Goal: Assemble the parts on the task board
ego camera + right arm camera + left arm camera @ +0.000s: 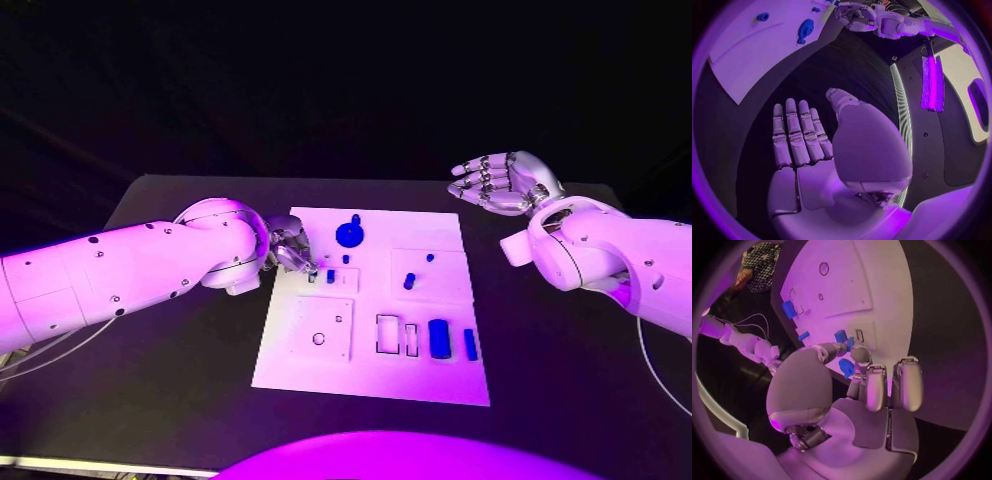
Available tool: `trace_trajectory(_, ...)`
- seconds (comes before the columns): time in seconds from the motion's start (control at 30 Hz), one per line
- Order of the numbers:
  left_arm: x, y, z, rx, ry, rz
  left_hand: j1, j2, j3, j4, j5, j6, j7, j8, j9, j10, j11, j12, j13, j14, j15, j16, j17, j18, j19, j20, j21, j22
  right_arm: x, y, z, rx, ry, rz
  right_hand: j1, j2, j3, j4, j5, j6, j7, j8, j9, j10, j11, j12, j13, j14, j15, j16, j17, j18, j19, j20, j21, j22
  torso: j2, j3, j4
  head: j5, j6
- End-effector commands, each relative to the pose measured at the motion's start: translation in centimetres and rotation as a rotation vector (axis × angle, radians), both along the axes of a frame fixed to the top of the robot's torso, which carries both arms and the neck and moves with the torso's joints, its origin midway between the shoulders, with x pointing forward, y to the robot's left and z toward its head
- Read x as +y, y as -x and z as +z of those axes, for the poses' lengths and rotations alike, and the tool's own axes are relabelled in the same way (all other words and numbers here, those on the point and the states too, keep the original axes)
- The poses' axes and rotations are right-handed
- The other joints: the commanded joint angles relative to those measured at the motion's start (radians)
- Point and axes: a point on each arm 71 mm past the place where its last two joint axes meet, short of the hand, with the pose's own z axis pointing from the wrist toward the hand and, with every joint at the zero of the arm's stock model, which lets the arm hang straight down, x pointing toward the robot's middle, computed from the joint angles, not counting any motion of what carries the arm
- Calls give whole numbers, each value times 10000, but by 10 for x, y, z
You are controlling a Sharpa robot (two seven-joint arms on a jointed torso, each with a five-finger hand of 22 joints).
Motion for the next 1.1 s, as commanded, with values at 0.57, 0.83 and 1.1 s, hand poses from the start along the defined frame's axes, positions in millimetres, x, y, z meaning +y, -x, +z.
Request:
trace_trajectory(0.57, 3, -4, -8, 179, -571, -168, -30, 49, 1722, -1784, 52, 185, -86, 66, 10, 58, 2, 27, -25, 894, -77, 67, 1962, -51, -11, -41, 13, 285, 2, 1, 1, -178, 98, 327, 7, 87, 69, -15, 46, 65, 430, -37, -14, 82, 18, -74, -11, 57, -15, 55, -22, 133, -23, -11, 3, -28, -1, 1, 9, -47, -56)
trace_trajectory(0.83, 0, -4, -10, 278, -611, -292, -31, 44, 1727, -1795, 50, 185, -87, 65, 12, 50, 0, 12, -45, 896, -78, 70, 1968, -50, -15, -42, 10, 281, 3, 1, 1, -189, 114, 361, 5, 87, 73, -14, 48, 66, 430, -38, -16, 83, 18, -77, -11, 58, -15, 54, -27, 134, -22, -11, 4, -34, 7, 2, -7, -9, -47)
trace_trajectory(1.1, -2, -1, -10, 456, -564, -462, -31, 40, 1729, -1802, 49, 185, -88, 65, 13, 51, -1, 14, -40, 899, -78, 77, 1982, -53, -8, -43, 15, 292, 4, 1, 1, -191, 115, 366, 4, 87, 74, -14, 49, 66, 430, -38, -16, 83, 18, -78, -11, 59, -15, 54, -28, 135, -22, -11, 5, -36, 5, -7, -4, -11, -52)
